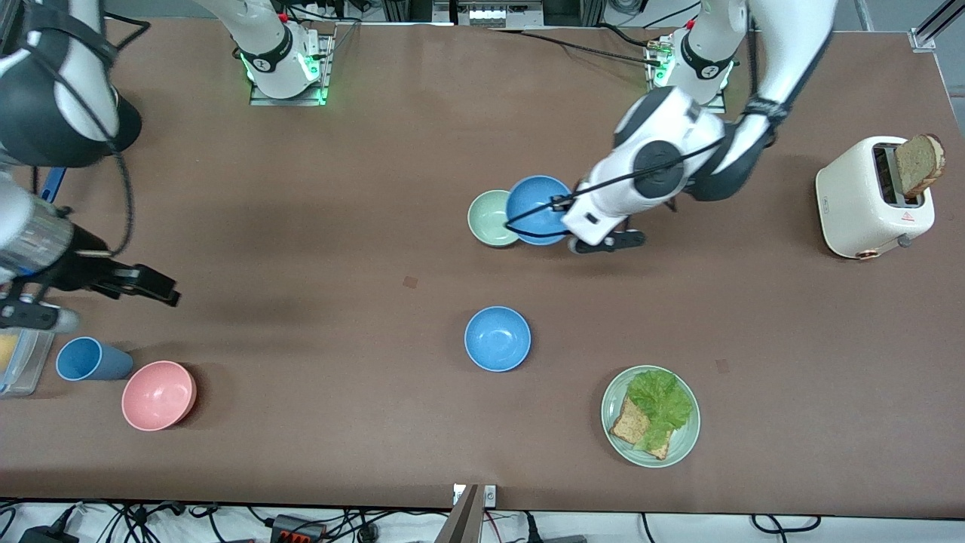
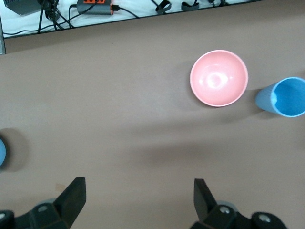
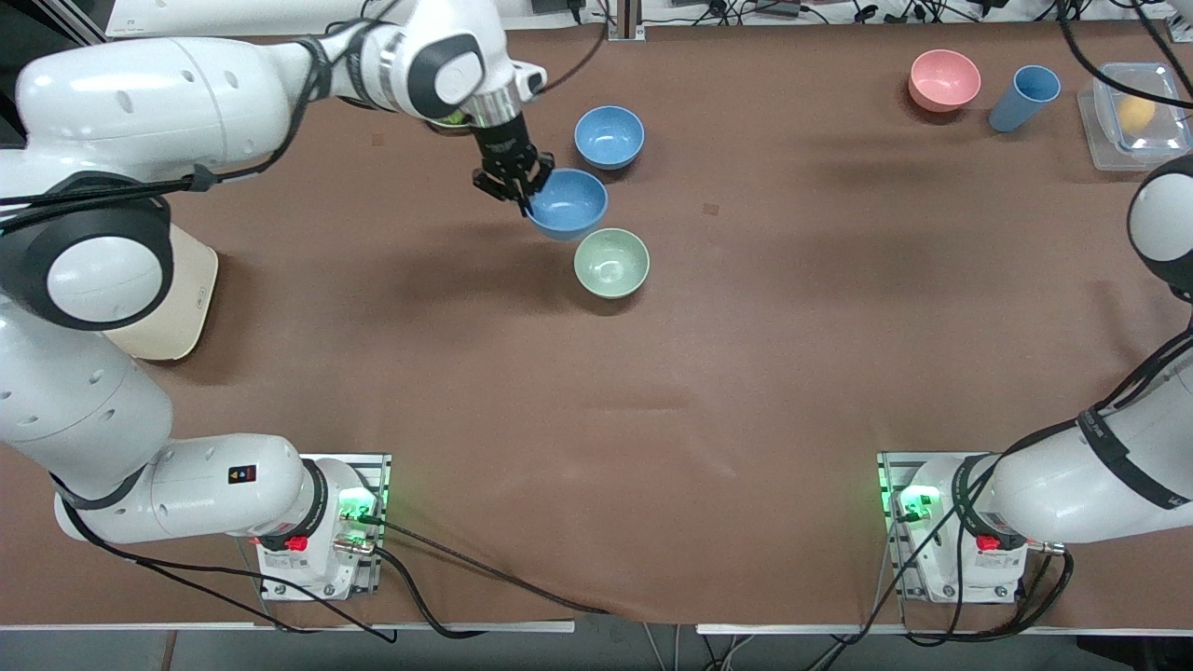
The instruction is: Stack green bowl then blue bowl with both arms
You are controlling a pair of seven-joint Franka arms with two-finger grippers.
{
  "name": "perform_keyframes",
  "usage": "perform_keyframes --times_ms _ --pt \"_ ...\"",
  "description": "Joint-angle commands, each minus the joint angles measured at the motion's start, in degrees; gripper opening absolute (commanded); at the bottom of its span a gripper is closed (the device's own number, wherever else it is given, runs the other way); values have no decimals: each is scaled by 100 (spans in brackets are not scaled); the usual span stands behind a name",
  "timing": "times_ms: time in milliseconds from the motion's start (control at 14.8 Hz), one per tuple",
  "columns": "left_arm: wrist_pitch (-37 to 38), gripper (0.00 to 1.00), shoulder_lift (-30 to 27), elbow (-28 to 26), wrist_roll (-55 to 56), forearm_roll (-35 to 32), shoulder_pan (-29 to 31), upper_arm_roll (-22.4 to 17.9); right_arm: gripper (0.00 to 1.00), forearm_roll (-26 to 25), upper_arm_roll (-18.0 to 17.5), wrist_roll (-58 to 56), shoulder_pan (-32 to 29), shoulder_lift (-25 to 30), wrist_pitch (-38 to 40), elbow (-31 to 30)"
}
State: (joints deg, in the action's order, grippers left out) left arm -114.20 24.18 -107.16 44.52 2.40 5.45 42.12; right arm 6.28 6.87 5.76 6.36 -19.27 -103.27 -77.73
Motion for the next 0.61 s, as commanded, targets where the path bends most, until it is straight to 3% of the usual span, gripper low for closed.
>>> perform_keyframes --times_ms 0,271,542 --pt "-268 1 315 63 257 -196 -78 -19 100 -83 -467 -434 -678 239 227 -84" --pt "-542 1 623 81 513 -512 -334 -37 100 -118 -494 -672 -865 388 587 -85" --pt "-551 1 843 125 522 -627 -369 -28 100 -636 -494 -777 -812 468 922 -111"
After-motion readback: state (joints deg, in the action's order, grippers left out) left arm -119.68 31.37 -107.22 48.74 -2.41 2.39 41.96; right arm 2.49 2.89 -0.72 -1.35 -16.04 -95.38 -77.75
